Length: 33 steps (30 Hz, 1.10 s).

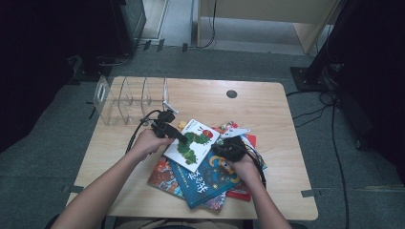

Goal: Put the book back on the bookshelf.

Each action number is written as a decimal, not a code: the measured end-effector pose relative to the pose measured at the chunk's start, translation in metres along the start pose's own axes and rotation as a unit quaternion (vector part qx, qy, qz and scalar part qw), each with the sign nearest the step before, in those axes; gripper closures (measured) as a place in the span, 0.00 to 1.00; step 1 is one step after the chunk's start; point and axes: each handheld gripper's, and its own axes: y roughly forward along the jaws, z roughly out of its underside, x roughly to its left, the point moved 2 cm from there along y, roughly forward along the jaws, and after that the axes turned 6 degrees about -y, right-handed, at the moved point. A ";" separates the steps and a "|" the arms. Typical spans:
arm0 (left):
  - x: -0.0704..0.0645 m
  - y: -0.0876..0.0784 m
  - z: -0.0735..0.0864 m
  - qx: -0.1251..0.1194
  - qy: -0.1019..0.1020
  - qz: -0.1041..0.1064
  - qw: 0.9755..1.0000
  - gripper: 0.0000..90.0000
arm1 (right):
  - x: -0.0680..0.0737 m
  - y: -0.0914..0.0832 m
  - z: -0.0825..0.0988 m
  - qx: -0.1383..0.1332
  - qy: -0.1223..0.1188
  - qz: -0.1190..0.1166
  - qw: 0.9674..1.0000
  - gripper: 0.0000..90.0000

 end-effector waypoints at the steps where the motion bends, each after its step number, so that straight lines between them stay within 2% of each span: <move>1: 0.000 -0.001 0.000 -0.001 0.001 0.001 1.000 0.53 | 0.000 0.000 0.000 0.000 -0.001 0.001 1.000 1.00; 3: -0.001 -0.004 -0.001 -0.001 -0.001 0.004 1.000 0.54 | 0.000 0.000 0.000 0.001 0.001 0.002 1.000 1.00; 7: -0.005 -0.007 -0.002 0.006 0.001 -0.007 1.000 0.53 | -0.001 0.000 0.000 0.001 0.002 0.002 1.000 1.00; 15: -0.011 -0.020 -0.006 0.002 -0.008 0.007 1.000 0.54 | -0.001 0.000 0.001 0.000 0.003 0.003 1.000 1.00; 17: -0.013 -0.025 -0.007 -0.003 -0.015 0.019 1.000 0.54 | -0.001 0.000 0.001 0.000 0.004 0.004 1.000 1.00; 24: -0.026 -0.039 -0.011 -0.002 -0.004 0.019 1.000 0.56 | -0.002 0.001 0.001 -0.003 0.008 0.005 1.000 1.00; 28: -0.035 -0.048 -0.014 -0.008 -0.009 0.045 0.999 0.56 | -0.003 0.001 0.001 -0.003 0.011 0.004 1.000 1.00; 30: -0.041 -0.051 -0.015 -0.003 -0.006 0.056 0.998 0.58 | -0.003 0.001 0.001 -0.004 0.012 0.003 1.000 1.00; 31: -0.045 -0.051 -0.016 0.003 -0.005 0.071 0.997 0.58 | -0.003 0.002 0.001 -0.004 0.015 0.003 1.000 1.00; 33: -0.054 -0.050 -0.016 0.008 0.000 0.073 0.997 0.60 | -0.003 0.003 -0.001 -0.004 0.015 0.001 1.000 1.00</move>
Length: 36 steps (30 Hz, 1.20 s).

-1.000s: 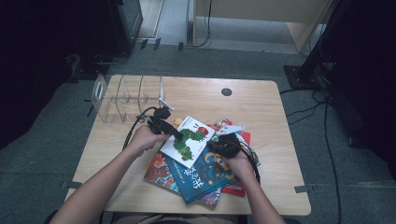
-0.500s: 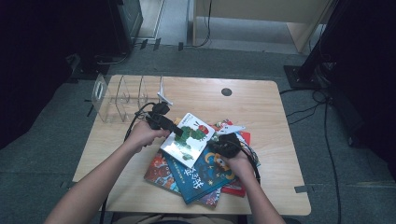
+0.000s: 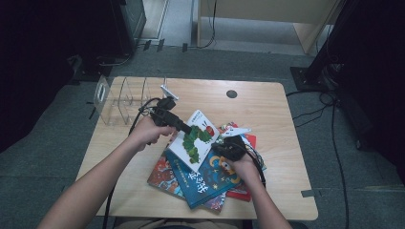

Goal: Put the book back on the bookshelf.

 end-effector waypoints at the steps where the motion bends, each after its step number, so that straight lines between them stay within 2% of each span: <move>1: -0.004 0.001 0.000 0.001 0.004 -0.006 1.000 0.60 | 0.000 0.001 -0.001 0.000 -0.003 0.000 1.000 1.00; 3: -0.007 0.002 0.000 0.003 0.007 -0.011 1.000 0.59 | 0.000 0.001 -0.002 0.002 -0.003 -0.001 1.000 1.00; 6: -0.006 0.003 -0.002 0.010 -0.007 -0.024 1.000 0.59 | -0.003 0.002 -0.002 0.001 -0.002 -0.012 1.000 1.00; 13: -0.004 0.004 -0.003 0.023 -0.028 -0.041 0.998 0.59 | -0.004 0.004 -0.004 0.001 -0.003 -0.016 1.000 0.99; 20: 0.000 0.009 -0.005 0.030 -0.041 -0.040 0.998 0.60 | -0.005 0.005 -0.006 0.002 0.000 -0.020 1.000 0.99; 26: -0.001 0.014 -0.007 0.036 -0.044 -0.029 0.998 0.62 | -0.005 0.005 -0.006 0.001 0.002 -0.020 1.000 0.98; 36: 0.000 0.021 -0.008 0.040 -0.048 -0.031 0.998 0.60 | -0.006 0.005 -0.006 0.000 -0.001 -0.021 1.000 0.97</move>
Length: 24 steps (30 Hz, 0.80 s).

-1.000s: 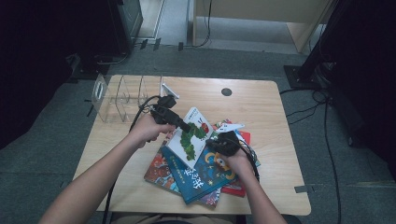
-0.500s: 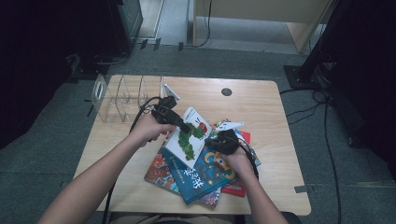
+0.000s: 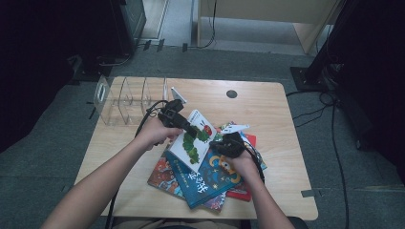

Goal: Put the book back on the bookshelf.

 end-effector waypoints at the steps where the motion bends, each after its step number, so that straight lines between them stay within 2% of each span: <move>1: 0.000 0.001 0.000 0.003 0.000 0.000 1.000 0.60 | 0.000 0.000 0.000 -0.001 0.001 -0.001 1.000 0.97; 7: -0.002 0.007 -0.001 0.005 0.002 -0.001 1.000 0.61 | 0.001 0.001 0.000 0.000 -0.001 0.002 1.000 0.97; 15: -0.002 0.008 -0.002 0.005 0.002 -0.003 1.000 0.67 | 0.001 0.001 -0.001 0.001 0.001 0.003 1.000 0.96; 20: -0.001 0.007 -0.001 0.002 0.007 0.001 1.000 0.77 | 0.001 0.001 -0.001 -0.001 -0.001 0.005 1.000 0.95; 24: -0.001 0.007 -0.002 0.005 0.001 0.005 1.000 0.82 | 0.001 0.001 -0.001 -0.002 -0.002 0.006 1.000 0.90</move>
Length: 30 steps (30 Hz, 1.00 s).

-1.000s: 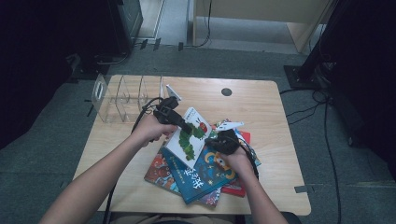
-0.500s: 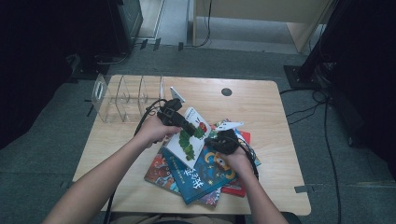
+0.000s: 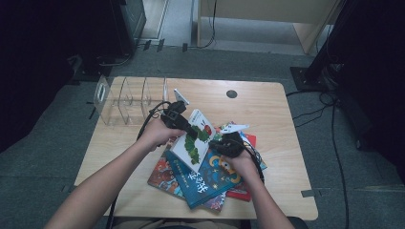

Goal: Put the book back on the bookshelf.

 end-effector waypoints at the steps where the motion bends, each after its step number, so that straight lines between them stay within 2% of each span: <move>1: 0.000 0.000 0.000 0.002 -0.003 0.003 1.000 0.83 | 0.000 0.000 0.000 -0.001 -0.001 0.001 1.000 0.89; 10: 0.002 -0.003 -0.003 0.007 -0.028 0.009 1.000 0.86 | 0.000 0.000 -0.001 -0.005 -0.012 -0.008 1.000 0.73; 17: -0.002 -0.006 -0.003 0.015 -0.022 -0.005 1.000 0.86 | 0.002 0.001 -0.001 -0.002 -0.031 -0.002 1.000 0.59; 23: -0.002 -0.018 -0.003 -0.001 -0.023 -0.005 1.000 0.86 | 0.000 -0.001 0.000 0.002 -0.033 0.010 0.999 0.53; 30: 0.002 -0.033 -0.001 -0.012 -0.027 -0.016 0.999 0.86 | 0.001 0.000 0.000 0.002 -0.053 0.016 0.998 0.46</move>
